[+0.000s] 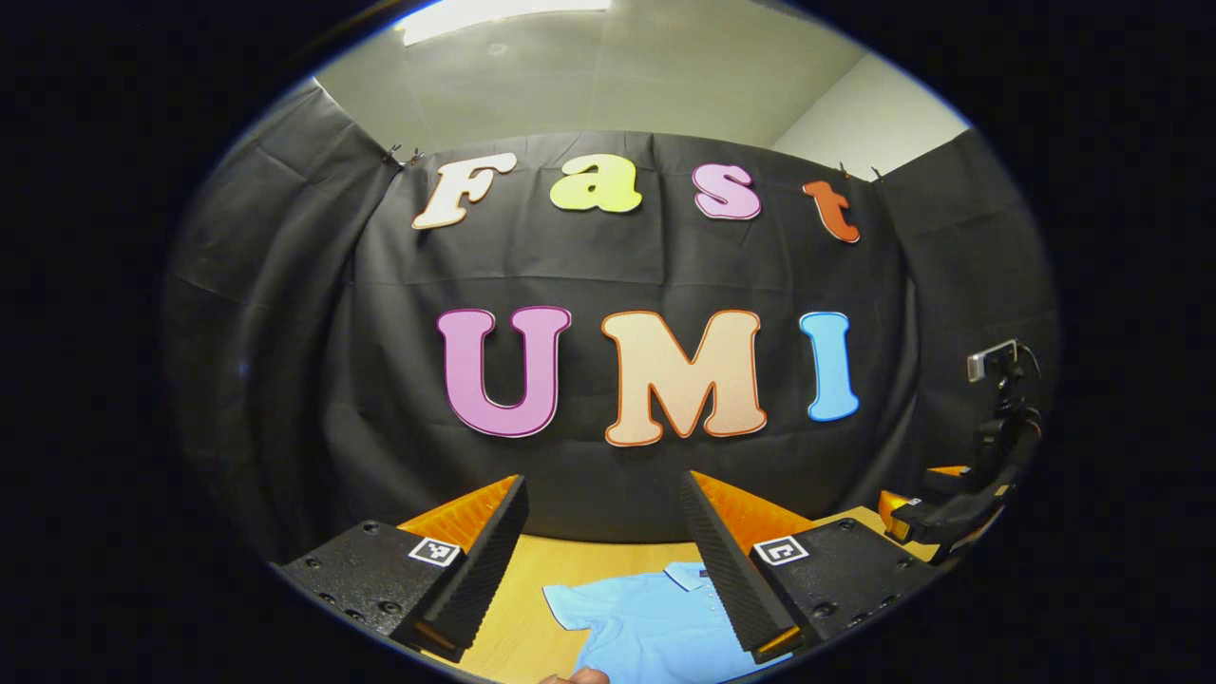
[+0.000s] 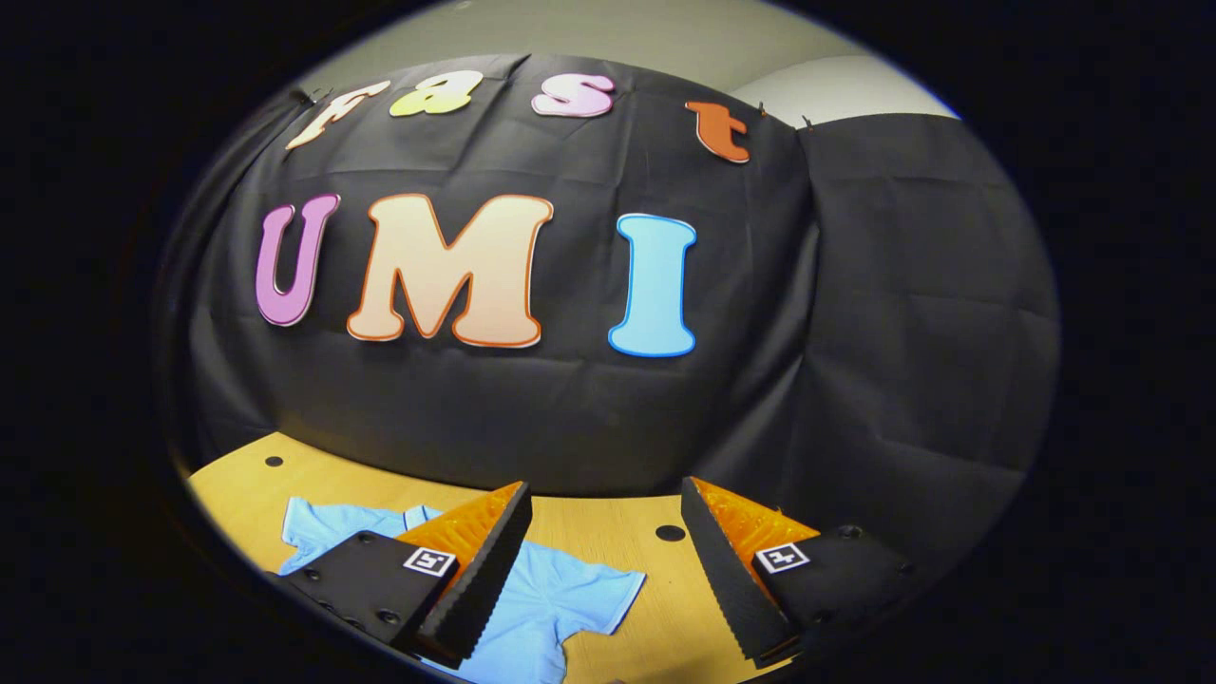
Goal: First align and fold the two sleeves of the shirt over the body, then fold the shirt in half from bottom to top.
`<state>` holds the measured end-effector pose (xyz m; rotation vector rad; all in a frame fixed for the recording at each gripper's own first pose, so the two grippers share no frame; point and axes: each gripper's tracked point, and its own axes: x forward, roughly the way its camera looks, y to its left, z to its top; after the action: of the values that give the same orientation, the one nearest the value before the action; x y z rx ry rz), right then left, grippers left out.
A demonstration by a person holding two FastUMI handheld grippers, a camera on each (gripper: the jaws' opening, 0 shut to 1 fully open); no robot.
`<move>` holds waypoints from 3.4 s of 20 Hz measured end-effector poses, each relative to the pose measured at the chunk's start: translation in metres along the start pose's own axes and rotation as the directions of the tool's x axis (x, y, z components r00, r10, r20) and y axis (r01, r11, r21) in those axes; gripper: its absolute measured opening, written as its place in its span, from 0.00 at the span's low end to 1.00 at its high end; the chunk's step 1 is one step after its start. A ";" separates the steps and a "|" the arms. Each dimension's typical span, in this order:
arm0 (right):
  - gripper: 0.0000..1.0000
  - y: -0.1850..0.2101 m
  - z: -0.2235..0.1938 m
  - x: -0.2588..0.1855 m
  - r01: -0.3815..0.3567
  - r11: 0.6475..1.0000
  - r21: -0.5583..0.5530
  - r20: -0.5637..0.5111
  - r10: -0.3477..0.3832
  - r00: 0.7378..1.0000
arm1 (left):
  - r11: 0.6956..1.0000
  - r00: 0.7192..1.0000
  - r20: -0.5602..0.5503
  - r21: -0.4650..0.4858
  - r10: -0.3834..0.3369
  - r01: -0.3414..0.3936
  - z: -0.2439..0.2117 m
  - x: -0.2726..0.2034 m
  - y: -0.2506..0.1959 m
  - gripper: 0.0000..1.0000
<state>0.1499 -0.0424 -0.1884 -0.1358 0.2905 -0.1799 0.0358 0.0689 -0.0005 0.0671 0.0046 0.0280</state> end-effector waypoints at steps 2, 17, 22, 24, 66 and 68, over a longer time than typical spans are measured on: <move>0.98 0.001 -0.020 0.016 0.006 1.000 -0.002 -0.043 -0.006 0.999 | 1.000 1.000 -0.007 0.003 0.010 -0.010 -0.003 0.005 0.005 0.95; 0.99 -0.010 -0.173 0.103 0.091 0.996 0.013 -0.387 -0.079 0.919 | 0.999 0.995 -0.092 -0.022 0.028 -0.030 -0.040 0.043 0.011 0.96; 0.99 -0.010 -0.222 0.110 0.097 0.995 0.023 -0.505 -0.073 0.860 | 0.999 0.992 -0.127 -0.030 0.020 -0.024 -0.054 0.051 0.009 0.96; 0.99 -0.011 -0.234 0.112 0.106 0.994 0.027 -0.532 -0.076 0.844 | 0.999 0.989 -0.143 -0.030 0.025 -0.030 -0.059 0.054 0.012 0.96; 0.03 0.126 -0.223 0.105 -0.070 0.915 0.397 -0.508 0.283 0.813 | 0.996 0.965 -0.262 -0.082 0.009 -0.032 -0.096 0.059 0.013 0.97; 0.03 0.141 -0.226 0.103 -0.090 0.910 0.405 -0.509 0.306 0.804 | 0.996 0.961 -0.277 -0.083 0.016 -0.041 -0.101 0.059 0.016 0.97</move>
<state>0.2024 0.0505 -0.4536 0.3309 0.8589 -0.0524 0.0938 0.0928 -0.1000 -0.0252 0.2817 0.0663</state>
